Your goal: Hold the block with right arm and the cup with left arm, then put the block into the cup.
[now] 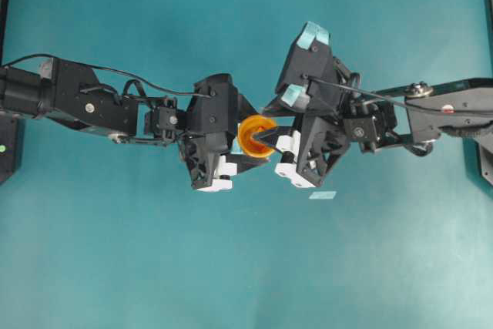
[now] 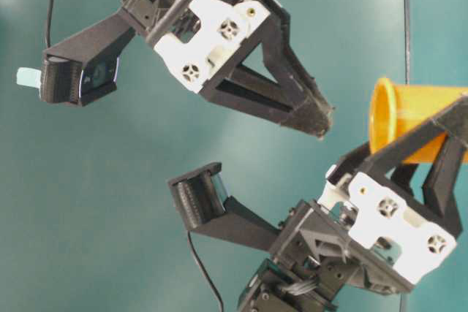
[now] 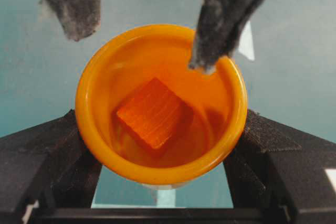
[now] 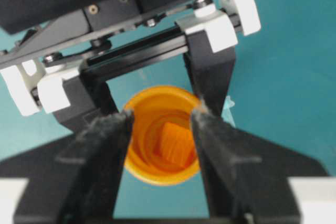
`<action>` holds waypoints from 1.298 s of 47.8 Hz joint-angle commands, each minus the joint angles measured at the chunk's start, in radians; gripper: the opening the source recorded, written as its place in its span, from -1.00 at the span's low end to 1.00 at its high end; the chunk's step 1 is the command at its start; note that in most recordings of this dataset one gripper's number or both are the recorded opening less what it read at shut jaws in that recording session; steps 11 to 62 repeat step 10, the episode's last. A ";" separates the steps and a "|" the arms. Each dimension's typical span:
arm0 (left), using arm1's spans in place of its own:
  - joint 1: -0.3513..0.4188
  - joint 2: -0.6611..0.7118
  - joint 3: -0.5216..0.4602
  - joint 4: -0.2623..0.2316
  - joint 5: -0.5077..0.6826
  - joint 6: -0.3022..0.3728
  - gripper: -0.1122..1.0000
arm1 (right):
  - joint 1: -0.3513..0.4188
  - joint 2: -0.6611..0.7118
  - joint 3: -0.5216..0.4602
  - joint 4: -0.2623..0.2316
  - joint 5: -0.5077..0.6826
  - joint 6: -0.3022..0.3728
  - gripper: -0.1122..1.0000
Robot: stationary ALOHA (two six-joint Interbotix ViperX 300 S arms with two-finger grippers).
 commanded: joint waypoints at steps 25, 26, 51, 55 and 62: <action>0.002 -0.015 -0.017 0.002 -0.012 0.002 0.34 | -0.003 -0.028 -0.009 0.000 -0.002 0.002 0.17; 0.002 -0.015 -0.017 0.002 -0.012 0.002 0.34 | -0.003 -0.028 -0.009 0.000 -0.002 0.002 0.17; 0.002 -0.015 -0.017 0.002 -0.012 0.002 0.34 | -0.003 -0.028 -0.009 0.000 -0.002 0.002 0.17; 0.002 -0.015 -0.017 0.002 -0.012 0.002 0.34 | -0.003 -0.028 -0.009 0.000 -0.002 0.002 0.17; 0.002 -0.015 -0.017 0.002 -0.012 0.002 0.34 | -0.003 -0.028 -0.009 0.000 -0.002 0.002 0.17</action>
